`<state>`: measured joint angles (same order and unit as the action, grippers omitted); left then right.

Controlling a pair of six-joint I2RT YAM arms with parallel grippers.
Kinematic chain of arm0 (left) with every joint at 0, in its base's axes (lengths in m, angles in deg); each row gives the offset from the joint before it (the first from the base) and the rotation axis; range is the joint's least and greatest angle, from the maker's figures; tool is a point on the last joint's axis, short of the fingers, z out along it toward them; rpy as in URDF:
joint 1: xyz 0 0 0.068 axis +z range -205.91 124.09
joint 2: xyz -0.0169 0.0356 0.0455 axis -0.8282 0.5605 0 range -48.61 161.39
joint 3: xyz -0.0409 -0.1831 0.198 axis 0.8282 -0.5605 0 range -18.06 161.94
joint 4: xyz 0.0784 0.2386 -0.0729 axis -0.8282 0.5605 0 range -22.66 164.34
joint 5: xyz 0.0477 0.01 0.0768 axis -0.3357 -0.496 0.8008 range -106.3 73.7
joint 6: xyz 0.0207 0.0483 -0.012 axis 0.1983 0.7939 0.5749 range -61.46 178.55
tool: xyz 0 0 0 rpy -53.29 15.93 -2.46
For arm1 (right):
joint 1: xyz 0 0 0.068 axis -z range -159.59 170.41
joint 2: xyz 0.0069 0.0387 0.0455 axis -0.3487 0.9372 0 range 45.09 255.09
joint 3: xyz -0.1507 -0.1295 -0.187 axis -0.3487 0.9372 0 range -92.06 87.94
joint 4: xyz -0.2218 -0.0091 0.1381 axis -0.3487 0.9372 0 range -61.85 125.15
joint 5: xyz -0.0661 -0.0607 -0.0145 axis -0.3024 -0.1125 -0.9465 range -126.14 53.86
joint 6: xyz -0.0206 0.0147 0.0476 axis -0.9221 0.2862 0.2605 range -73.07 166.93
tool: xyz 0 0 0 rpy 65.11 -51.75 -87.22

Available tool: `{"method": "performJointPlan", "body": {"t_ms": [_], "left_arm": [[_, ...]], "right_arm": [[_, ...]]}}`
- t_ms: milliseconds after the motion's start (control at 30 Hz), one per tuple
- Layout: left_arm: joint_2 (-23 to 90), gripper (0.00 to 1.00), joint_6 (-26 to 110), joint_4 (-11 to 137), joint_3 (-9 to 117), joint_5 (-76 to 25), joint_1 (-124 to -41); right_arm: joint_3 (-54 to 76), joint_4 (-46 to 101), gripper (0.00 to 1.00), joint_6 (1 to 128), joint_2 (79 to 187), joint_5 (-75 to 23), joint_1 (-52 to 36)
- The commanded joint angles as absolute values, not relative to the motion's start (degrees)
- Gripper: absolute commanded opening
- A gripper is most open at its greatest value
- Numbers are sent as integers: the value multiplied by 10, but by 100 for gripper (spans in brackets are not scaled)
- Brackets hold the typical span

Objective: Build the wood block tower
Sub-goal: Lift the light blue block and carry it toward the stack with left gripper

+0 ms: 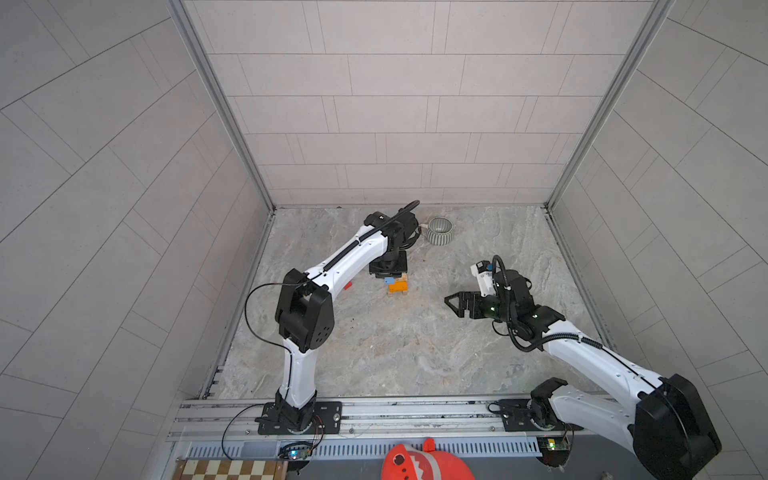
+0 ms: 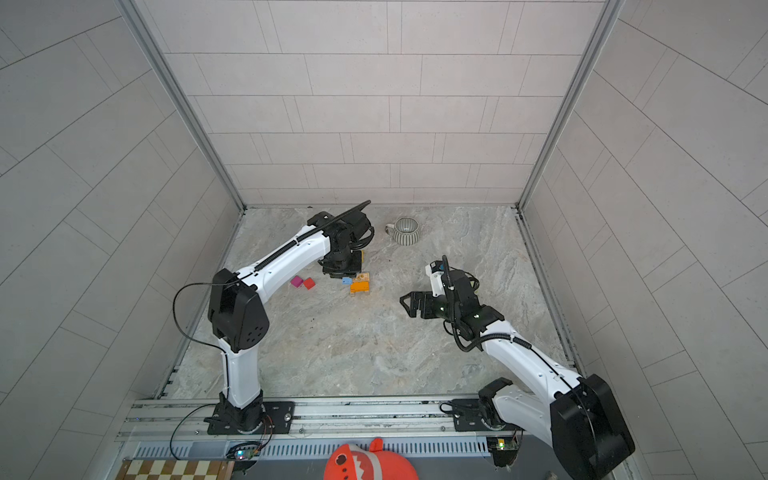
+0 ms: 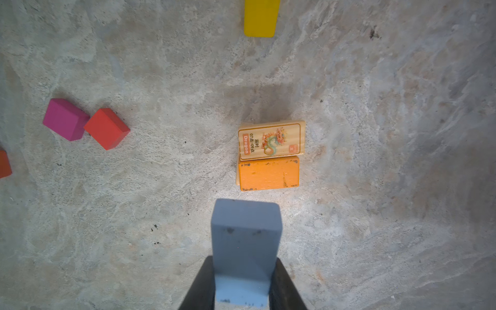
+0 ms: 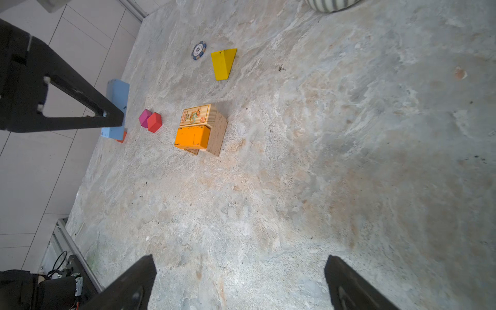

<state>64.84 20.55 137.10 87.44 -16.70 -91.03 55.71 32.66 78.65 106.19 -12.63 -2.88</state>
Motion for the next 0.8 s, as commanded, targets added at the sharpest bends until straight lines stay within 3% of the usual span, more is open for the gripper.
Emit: {"method": "performJointPlan", "body": {"t_ms": [0,767], "left_arm": [[657,13,192,1379,875,-162,-914],[715,13,193,1339,858,-199,-904]], "right_arm": [[563,335,99,791,1053,-137,-27],[564,335,100,795,1063,-135,-27]]}}
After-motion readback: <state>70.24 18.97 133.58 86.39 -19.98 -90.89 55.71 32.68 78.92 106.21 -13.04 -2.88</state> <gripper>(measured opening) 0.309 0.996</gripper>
